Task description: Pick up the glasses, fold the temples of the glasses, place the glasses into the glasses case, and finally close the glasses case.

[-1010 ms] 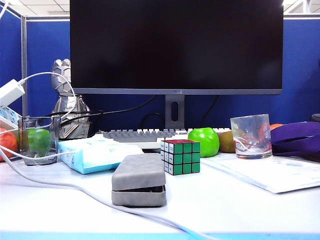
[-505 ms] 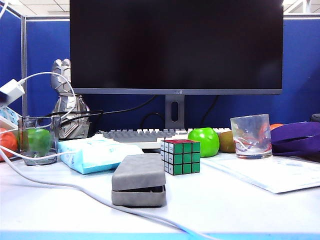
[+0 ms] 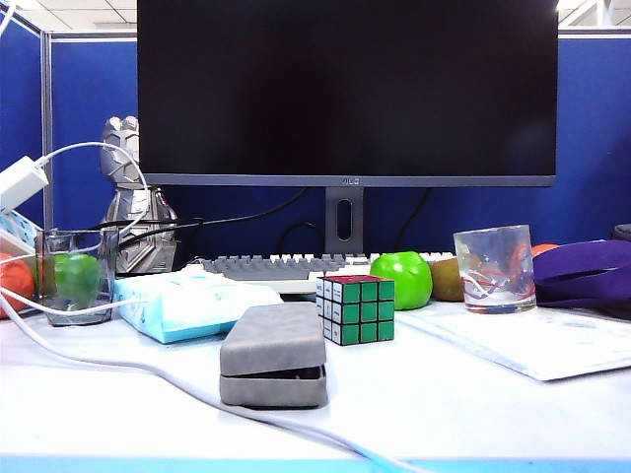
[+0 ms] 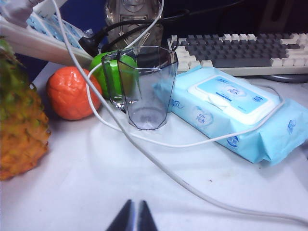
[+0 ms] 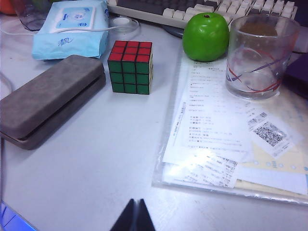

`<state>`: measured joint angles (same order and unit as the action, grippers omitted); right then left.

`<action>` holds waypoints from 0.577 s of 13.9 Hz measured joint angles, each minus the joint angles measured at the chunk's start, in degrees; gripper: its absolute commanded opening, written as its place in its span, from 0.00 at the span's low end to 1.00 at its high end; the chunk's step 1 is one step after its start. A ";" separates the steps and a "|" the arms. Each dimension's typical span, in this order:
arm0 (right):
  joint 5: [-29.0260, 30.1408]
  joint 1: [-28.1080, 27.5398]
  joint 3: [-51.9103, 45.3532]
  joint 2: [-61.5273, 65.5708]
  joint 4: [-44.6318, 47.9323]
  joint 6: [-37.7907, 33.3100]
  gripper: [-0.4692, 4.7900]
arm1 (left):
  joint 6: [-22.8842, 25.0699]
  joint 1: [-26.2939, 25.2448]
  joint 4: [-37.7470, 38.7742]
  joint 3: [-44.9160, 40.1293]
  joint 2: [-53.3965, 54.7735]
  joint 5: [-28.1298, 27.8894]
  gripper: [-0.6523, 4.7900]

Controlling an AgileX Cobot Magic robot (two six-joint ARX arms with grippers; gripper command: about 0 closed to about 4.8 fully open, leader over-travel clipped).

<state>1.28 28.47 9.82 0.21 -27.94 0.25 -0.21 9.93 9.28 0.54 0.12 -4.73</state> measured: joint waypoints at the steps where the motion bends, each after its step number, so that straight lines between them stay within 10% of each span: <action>1: -0.02 0.00 0.00 0.00 0.00 0.00 0.08 | 0.02 0.00 0.00 0.00 0.02 0.00 0.17; 3: -0.02 -0.96 -1.03 0.00 0.50 0.04 0.08 | 0.02 0.00 0.02 0.00 0.02 0.02 0.17; 8: -2.34 -24.72 -9.29 -0.02 17.92 0.22 0.08 | 0.20 0.00 0.00 0.00 0.02 0.02 0.17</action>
<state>-1.06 3.75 0.54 0.19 -10.02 0.47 -0.01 9.93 9.28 0.54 0.14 -4.71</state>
